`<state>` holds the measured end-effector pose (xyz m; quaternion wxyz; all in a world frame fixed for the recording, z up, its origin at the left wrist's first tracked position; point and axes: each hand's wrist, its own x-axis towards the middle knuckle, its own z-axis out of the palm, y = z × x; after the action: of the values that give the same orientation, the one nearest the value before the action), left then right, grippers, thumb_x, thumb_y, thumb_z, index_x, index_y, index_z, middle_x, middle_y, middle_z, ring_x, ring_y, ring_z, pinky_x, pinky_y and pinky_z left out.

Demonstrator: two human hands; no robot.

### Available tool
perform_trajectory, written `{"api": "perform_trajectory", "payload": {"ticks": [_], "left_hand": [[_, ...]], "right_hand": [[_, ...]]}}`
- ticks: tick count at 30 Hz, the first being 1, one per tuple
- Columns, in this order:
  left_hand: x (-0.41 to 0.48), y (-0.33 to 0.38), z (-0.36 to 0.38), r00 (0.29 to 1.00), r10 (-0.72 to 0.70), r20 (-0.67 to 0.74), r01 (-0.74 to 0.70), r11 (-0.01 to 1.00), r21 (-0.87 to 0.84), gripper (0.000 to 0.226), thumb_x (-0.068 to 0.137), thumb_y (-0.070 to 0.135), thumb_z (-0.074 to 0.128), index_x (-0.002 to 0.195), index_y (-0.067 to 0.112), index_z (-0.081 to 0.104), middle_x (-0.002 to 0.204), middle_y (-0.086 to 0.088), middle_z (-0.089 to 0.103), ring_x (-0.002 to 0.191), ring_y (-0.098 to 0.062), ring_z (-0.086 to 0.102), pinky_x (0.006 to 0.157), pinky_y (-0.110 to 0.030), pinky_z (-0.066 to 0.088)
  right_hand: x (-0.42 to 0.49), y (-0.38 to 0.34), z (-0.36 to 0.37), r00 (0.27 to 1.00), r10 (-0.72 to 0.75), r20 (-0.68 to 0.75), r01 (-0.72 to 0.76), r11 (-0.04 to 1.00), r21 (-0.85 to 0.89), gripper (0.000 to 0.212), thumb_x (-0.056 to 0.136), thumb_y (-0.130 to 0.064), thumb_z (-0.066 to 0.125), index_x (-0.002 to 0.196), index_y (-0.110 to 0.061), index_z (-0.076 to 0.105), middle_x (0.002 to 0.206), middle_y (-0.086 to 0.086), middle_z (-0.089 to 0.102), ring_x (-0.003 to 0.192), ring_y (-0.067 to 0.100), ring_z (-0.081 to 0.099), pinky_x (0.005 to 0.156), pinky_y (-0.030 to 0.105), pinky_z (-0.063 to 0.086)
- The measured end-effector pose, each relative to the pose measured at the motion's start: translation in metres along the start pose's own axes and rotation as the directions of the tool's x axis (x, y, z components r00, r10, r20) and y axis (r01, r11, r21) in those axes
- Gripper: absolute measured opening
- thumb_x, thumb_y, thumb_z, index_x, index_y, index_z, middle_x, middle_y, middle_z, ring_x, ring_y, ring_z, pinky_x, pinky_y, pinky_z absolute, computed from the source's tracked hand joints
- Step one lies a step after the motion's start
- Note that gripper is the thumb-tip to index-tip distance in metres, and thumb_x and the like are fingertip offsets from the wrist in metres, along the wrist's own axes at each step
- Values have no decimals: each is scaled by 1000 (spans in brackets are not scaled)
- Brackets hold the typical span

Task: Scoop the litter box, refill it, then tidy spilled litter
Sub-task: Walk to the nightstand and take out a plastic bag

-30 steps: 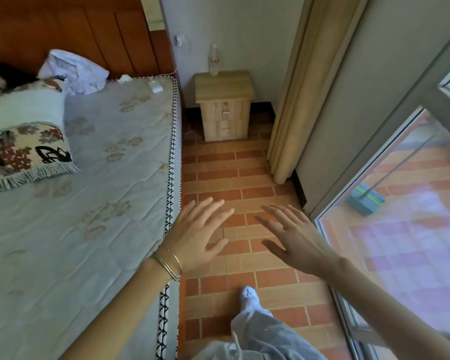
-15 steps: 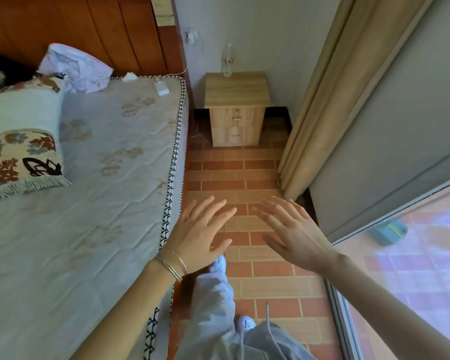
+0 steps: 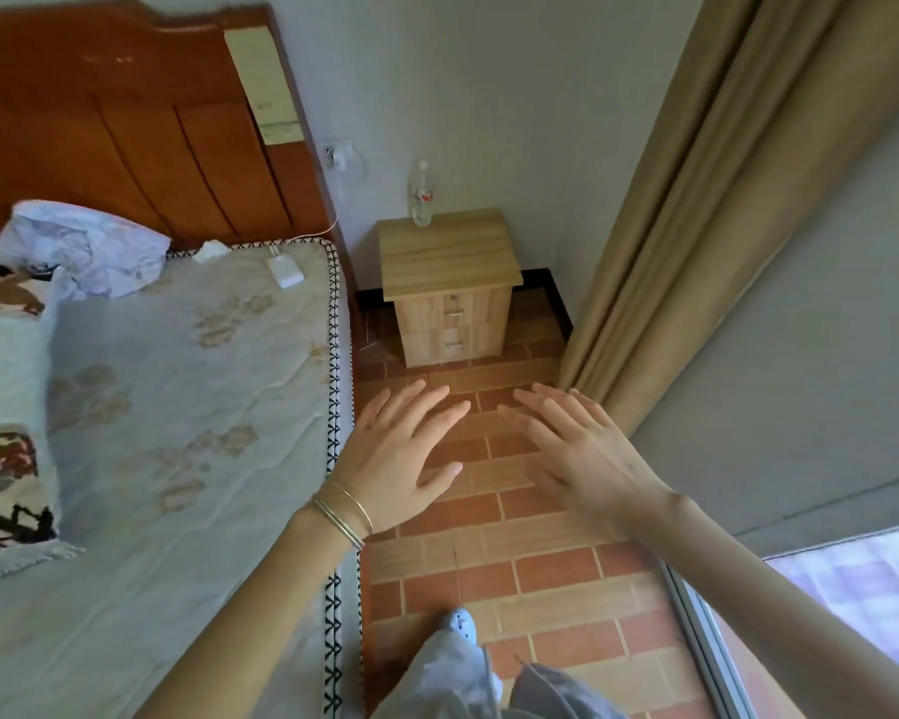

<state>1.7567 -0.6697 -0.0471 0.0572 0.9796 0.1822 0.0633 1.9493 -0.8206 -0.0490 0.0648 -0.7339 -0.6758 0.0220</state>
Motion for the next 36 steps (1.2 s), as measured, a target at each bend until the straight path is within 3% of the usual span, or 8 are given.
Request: {"api": "perform_trajectory", "payload": {"ticks": [5, 10, 20, 26, 36], "left_hand": [[33, -40, 11, 999, -6, 51, 8, 999, -36, 58, 85, 52, 37, 135, 23, 49, 137, -3, 50, 129, -28, 45, 102, -50, 40], [63, -78, 32, 995, -25, 95, 29, 999, -45, 58, 85, 52, 38, 134, 23, 50, 136, -3, 51, 127, -28, 46, 102, -50, 40], [198, -173, 22, 997, -40, 65, 39, 999, 16, 57, 84, 51, 39, 133, 23, 50, 134, -3, 52, 125, -28, 47, 101, -49, 40], [285, -223, 20, 996, -79, 42, 77, 996, 44, 56, 84, 53, 39, 134, 28, 37, 133, -3, 53, 124, -27, 49, 101, -48, 37], [367, -313, 116, 965, -78, 252, 84, 996, -16, 57, 81, 54, 37, 132, 28, 45, 132, 0, 54, 122, -25, 52, 100, -45, 38]], "right_hand": [[47, 13, 19, 999, 32, 21, -33, 999, 30, 53, 90, -43, 30, 136, -21, 42, 137, 5, 47, 131, 28, 40, 102, 48, 39], [88, 40, 38, 998, 27, 50, -28, 999, 30, 47, 87, -43, 36, 123, -19, 56, 131, 4, 53, 126, 28, 47, 96, 49, 44], [236, 134, 36, 998, -18, 59, 18, 1000, -3, 52, 87, -46, 36, 134, -24, 42, 133, 3, 51, 125, 24, 47, 101, 48, 40], [332, 191, 34, 995, -88, 41, 89, 996, -15, 51, 90, -47, 35, 133, -21, 44, 129, 4, 55, 121, 24, 50, 101, 46, 41], [439, 245, 120, 985, -61, 163, 56, 998, 35, 53, 88, -45, 36, 134, -21, 45, 132, 1, 52, 120, 19, 48, 101, 39, 38]]}}
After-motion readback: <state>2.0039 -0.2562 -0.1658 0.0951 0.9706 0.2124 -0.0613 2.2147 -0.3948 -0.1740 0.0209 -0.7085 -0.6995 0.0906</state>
